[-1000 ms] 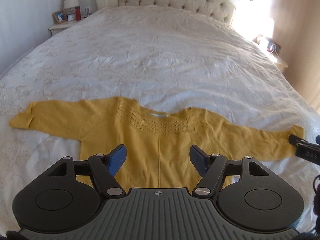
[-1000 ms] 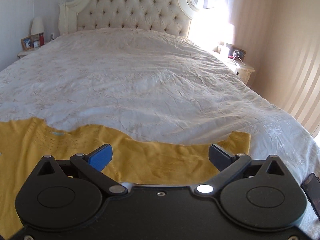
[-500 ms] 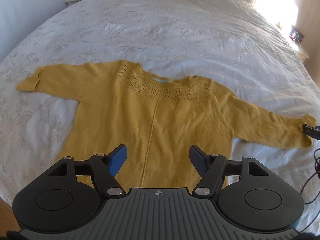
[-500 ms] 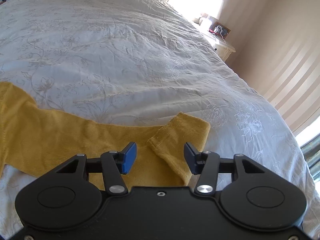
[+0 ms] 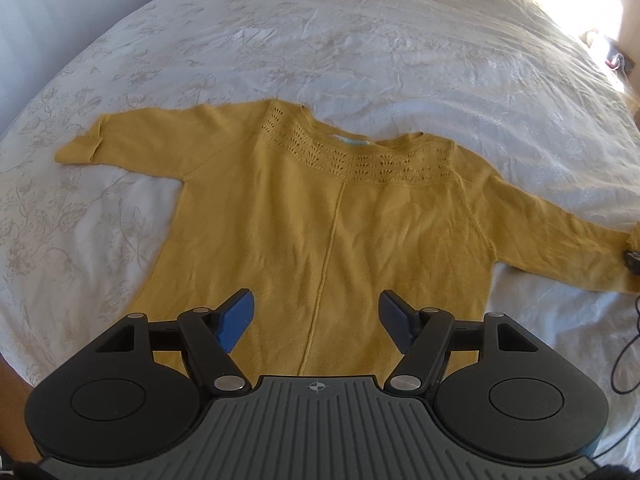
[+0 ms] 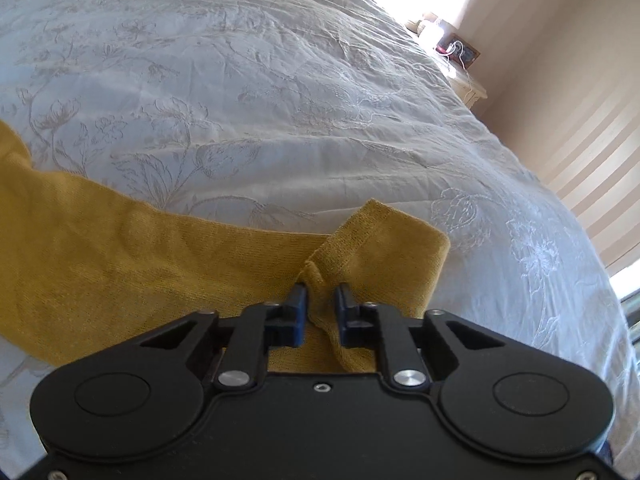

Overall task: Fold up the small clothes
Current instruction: 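Carry the held sleeve across the sweater body and open the right gripper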

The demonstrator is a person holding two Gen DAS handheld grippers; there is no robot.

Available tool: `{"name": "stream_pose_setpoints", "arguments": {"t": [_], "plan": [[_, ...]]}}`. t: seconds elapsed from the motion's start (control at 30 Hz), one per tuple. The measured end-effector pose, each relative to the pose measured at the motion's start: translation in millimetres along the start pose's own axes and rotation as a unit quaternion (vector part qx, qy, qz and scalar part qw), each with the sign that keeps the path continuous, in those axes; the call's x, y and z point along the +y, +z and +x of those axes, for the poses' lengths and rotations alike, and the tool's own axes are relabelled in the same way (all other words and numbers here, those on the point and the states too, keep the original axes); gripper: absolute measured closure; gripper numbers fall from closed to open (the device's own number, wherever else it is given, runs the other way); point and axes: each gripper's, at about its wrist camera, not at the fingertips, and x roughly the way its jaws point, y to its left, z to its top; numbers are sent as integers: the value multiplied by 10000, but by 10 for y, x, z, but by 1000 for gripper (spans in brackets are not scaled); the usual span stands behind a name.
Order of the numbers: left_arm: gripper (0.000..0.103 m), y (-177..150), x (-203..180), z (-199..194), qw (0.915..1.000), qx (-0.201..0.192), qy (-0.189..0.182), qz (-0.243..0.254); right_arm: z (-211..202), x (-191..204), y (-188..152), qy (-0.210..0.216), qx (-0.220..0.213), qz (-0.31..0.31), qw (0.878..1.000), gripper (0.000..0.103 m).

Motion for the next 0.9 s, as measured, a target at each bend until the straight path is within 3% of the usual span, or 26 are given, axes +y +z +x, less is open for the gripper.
{"name": "stream_pose_setpoints", "arguments": {"t": [0.27,0.47,0.67,0.9], "plan": [[35,27,103,100,9997,-18,-197,119,-524,-474,157,6,-298,1079,9937,92],[35,69,381,260,9989,46,-433,170,-1218,-379,519,427,-825,1302,9871,92],[35,165,841,367,9987,3,-444,260,-1862,345,930,1335,-1231,1205,9760,92],[35,269,1488,479,9992,-36,-265,308,-2199,1695,1110,2585,-1300,915,9528,92]]}}
